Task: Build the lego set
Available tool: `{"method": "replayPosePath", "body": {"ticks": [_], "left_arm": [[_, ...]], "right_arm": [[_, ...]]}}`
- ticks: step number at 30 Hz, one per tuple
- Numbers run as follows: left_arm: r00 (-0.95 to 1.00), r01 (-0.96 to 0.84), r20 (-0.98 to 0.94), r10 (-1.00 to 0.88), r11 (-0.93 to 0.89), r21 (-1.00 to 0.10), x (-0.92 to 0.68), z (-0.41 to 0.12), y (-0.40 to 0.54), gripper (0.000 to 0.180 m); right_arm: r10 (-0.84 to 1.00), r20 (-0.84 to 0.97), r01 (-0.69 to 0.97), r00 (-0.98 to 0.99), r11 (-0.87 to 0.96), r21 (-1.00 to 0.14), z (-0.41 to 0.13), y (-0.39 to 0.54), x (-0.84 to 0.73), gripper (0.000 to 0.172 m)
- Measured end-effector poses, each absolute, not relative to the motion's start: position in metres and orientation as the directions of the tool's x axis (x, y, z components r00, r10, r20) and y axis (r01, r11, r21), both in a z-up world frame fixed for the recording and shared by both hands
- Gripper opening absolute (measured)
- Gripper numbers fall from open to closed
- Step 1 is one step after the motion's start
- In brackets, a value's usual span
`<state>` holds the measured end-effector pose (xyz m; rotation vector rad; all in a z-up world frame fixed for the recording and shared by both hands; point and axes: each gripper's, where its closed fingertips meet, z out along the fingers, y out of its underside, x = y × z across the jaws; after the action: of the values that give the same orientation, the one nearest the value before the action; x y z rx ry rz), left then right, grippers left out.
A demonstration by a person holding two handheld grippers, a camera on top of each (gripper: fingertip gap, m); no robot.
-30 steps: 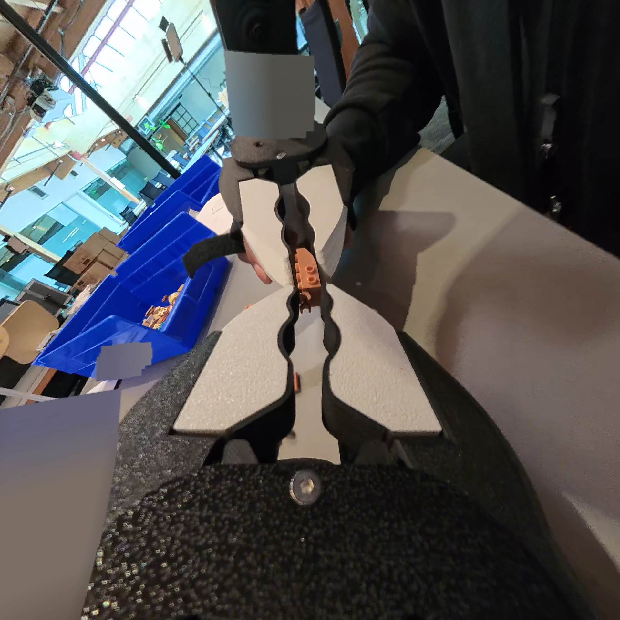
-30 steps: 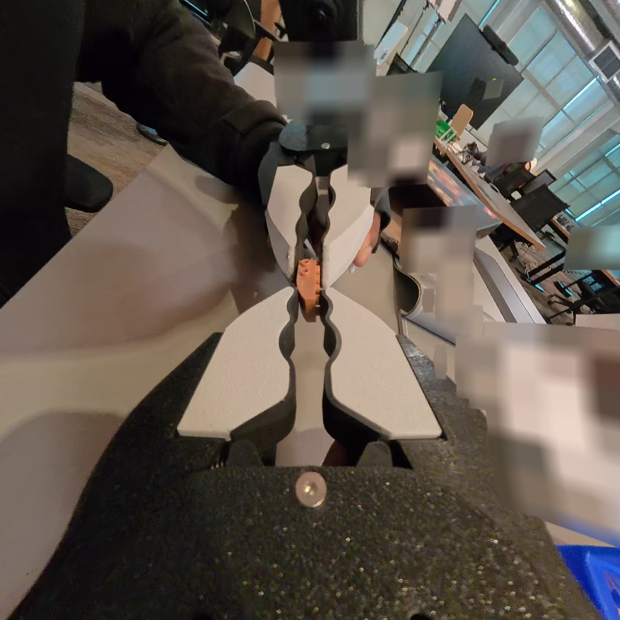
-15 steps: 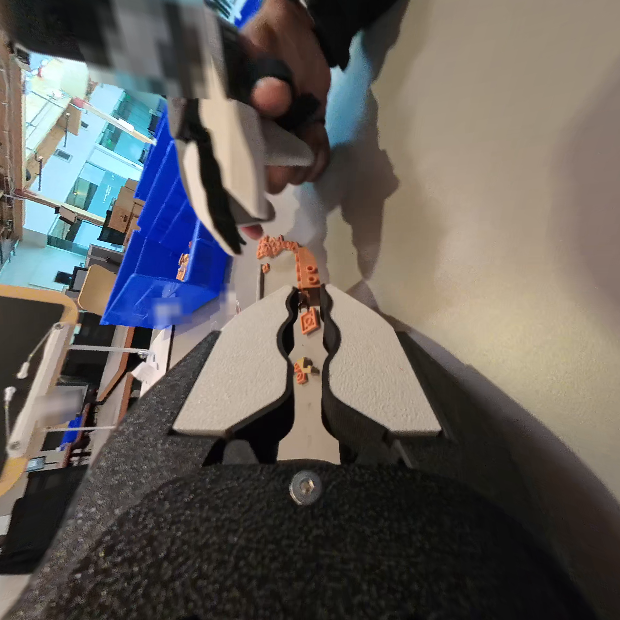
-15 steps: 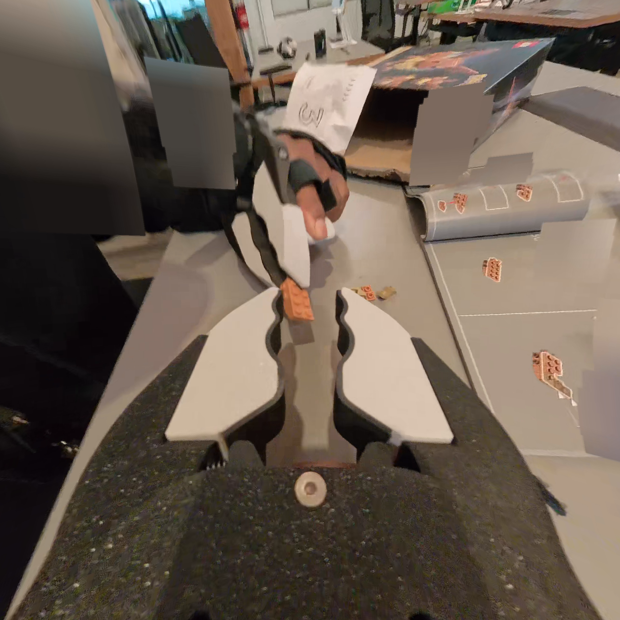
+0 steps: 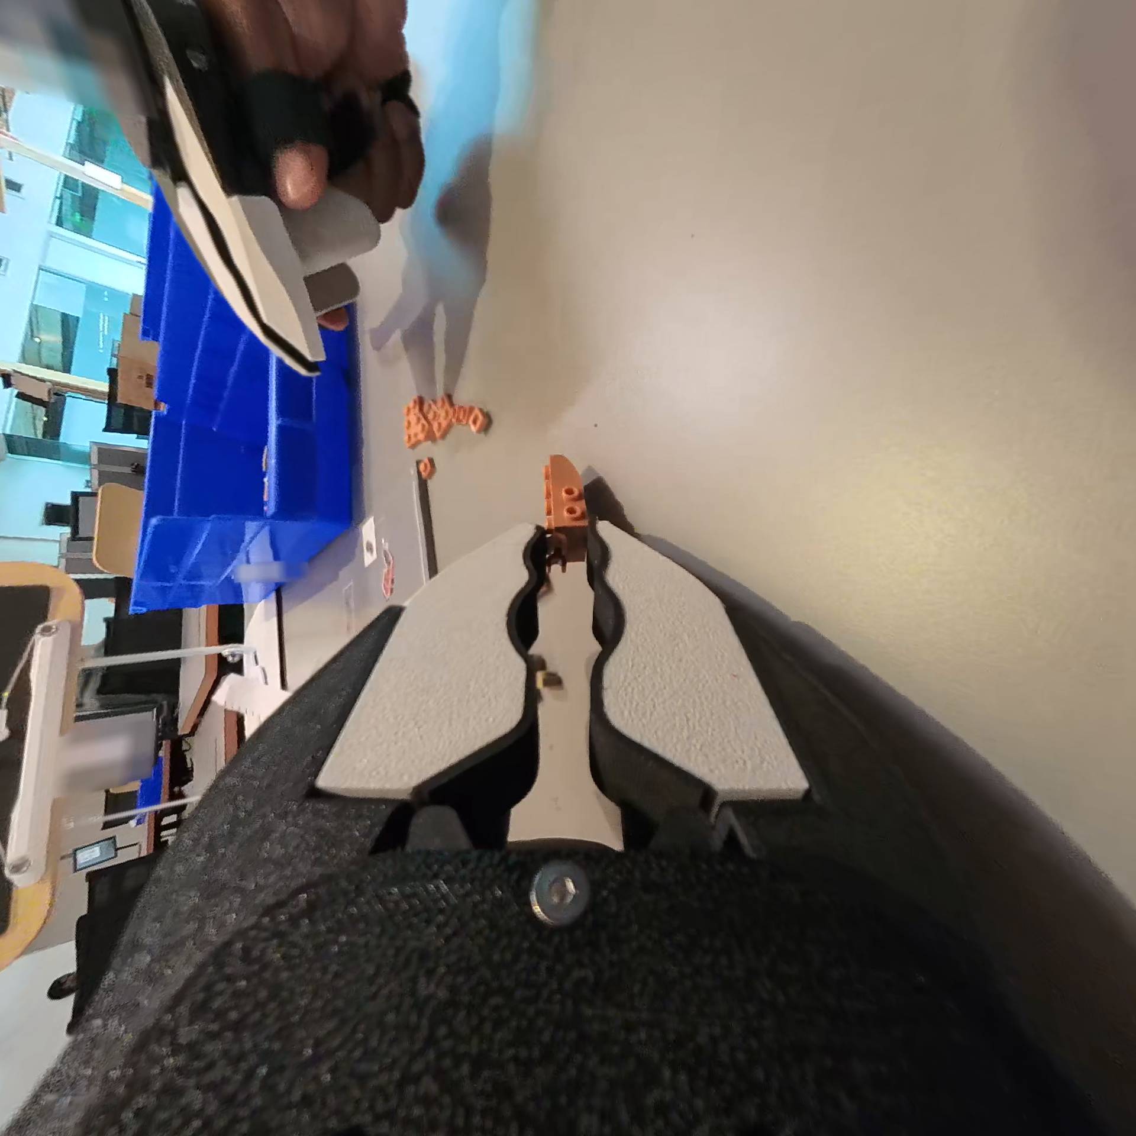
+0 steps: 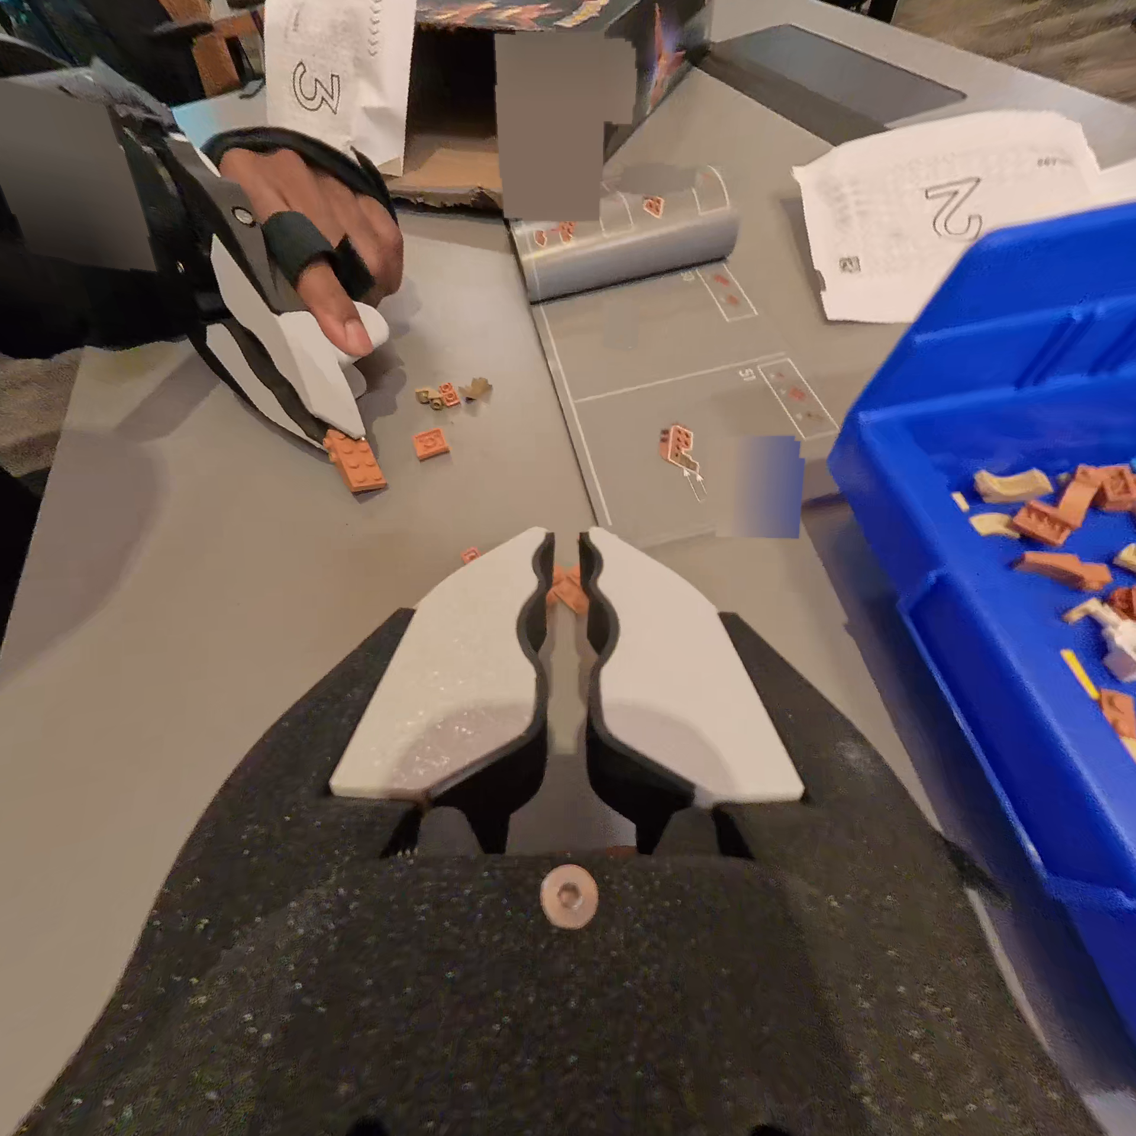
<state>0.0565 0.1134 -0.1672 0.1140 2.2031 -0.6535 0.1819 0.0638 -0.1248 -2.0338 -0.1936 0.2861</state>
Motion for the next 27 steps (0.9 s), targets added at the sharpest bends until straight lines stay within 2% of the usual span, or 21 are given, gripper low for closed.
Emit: {"method": "replayPosePath", "body": {"ticks": [8,12,20,27], "left_arm": [[-0.72,0.312,-0.688,-0.093,0.841,-0.441,0.065,-0.168,0.107,0.016],[-0.763,0.291,-0.635,-0.118,0.815,-0.501,0.06,-0.167,0.108,0.021],[-0.798,0.2,-0.544,-0.261,0.735,-0.647,0.054,-0.158,0.117,0.03],[-0.736,0.125,-0.445,-0.511,0.544,-0.83,0.066,-0.121,0.132,0.029]], "right_arm": [[0.267,-0.181,-0.031,0.947,-0.483,-0.875,-0.132,0.062,0.185,0.009],[0.273,-0.173,-0.02,0.946,-0.487,-0.873,-0.134,0.064,0.183,0.01],[0.268,-0.167,-0.016,0.949,-0.488,-0.873,-0.135,0.067,0.184,0.011],[0.262,-0.141,0.002,0.955,-0.48,-0.877,-0.135,0.067,0.183,0.011]]}}
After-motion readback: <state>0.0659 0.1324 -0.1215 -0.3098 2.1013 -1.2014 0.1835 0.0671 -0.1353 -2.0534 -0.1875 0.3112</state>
